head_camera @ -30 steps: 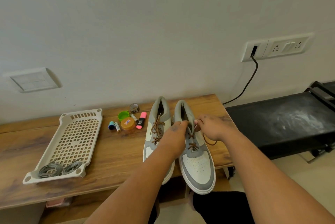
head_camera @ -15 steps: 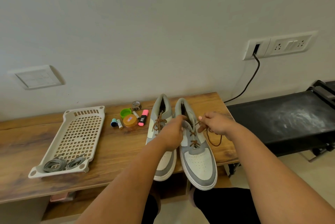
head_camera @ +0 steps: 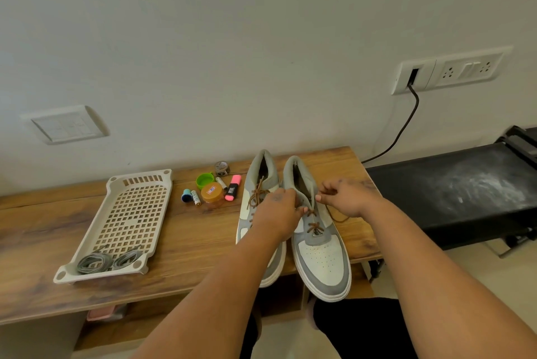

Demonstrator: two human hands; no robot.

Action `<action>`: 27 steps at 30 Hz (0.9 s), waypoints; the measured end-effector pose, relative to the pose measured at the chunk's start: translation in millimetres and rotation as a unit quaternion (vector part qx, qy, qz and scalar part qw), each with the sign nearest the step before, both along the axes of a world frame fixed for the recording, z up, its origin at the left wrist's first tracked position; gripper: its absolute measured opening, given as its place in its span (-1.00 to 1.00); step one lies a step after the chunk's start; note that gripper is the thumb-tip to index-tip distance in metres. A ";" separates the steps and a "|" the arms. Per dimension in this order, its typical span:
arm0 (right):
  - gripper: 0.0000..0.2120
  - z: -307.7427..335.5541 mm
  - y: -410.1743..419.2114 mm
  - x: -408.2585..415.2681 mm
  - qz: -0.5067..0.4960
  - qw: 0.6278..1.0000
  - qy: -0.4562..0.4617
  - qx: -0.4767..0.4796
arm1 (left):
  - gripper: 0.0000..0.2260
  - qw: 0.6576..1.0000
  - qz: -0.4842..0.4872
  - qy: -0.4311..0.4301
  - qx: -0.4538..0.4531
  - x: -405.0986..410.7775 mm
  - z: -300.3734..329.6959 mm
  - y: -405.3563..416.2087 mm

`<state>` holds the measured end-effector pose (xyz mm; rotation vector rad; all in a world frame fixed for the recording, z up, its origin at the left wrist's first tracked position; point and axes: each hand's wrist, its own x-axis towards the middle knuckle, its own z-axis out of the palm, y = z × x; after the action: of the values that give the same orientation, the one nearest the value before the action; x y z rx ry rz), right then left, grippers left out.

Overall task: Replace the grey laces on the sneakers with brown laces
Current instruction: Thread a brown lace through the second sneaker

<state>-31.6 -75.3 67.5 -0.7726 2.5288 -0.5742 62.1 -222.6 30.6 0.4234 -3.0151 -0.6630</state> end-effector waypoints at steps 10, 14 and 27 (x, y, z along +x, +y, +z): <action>-0.71 -1.1 -0.8 -2.3 -0.017 1.000 -0.005 -0.005 | -0.87 0.995 -0.029 -0.011 0.091 0.6 3.5 -14.7; -0.74 -3.6 1.0 -4.4 -0.023 0.999 -0.015 -0.017 | -0.87 0.993 -0.042 -0.018 0.107 2.7 5.6 -17.7; -0.85 -6.2 -0.9 -3.3 -0.022 0.998 -0.026 -0.053 | -0.76 0.935 0.158 -0.021 0.315 -1.9 3.8 7.4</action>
<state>-34.9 -76.2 61.3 -0.7293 2.4890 -0.7386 60.2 -215.2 34.5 0.9182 -2.5954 -1.5855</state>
